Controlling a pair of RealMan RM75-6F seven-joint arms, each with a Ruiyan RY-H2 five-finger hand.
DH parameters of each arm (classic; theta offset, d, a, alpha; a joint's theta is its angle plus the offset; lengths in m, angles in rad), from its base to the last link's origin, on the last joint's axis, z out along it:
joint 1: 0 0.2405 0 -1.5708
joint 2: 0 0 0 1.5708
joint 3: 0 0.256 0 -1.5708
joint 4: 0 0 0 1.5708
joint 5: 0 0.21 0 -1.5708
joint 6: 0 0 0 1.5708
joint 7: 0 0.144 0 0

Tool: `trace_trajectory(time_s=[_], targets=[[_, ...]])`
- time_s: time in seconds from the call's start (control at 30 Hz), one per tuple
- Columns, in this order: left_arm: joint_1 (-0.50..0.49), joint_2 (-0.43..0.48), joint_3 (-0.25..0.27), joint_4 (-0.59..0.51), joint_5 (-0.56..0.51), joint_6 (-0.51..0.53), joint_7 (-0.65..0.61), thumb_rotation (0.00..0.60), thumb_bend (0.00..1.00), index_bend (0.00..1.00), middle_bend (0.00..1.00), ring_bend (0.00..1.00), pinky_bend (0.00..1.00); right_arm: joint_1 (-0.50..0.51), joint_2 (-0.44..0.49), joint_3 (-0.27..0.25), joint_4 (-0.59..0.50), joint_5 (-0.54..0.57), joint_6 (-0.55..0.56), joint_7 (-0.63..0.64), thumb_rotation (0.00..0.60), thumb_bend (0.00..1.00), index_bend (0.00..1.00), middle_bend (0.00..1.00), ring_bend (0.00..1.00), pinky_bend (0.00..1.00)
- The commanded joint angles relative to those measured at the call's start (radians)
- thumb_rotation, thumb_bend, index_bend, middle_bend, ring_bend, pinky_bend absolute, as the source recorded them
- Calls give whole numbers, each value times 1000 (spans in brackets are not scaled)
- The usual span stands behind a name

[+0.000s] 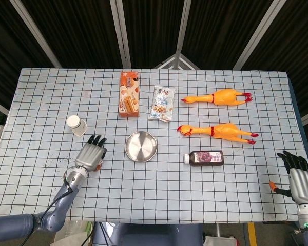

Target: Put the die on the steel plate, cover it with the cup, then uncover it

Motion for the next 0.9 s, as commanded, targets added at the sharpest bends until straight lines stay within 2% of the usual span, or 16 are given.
trace_trajectory(time_s=[0.03, 0.37, 0.5, 0.7, 0.9], targets=[[-3, -1, 2, -1, 0, 1, -2, 600, 388, 509, 85, 0, 0, 0, 0, 0, 0, 0, 0, 2, 600, 231, 152, 103, 105, 0], [-14, -9, 14, -1, -10, 2, -6, 600, 488, 540, 101, 0, 0, 0, 4, 1, -2, 4, -4, 9, 600, 231, 151, 102, 105, 0], [-14, -4, 9, -9, -12, 5, -26, 600, 492, 547, 109, 0, 0, -1, 6, -1, -5, 4, -6, 9, 600, 232, 151, 102, 105, 0], [-10, 32, -30, -75, -9, -18, -132, 600, 492, 549, 111, 0, 0, 3, 4, 0, -1, 7, -12, 9, 600, 232, 151, 102, 104, 0], [-22, 76, -60, -142, 29, 9, -153, 600, 491, 550, 115, 0, 0, 3, 4, -1, -2, 6, -12, 9, 600, 231, 151, 102, 105, 0]])
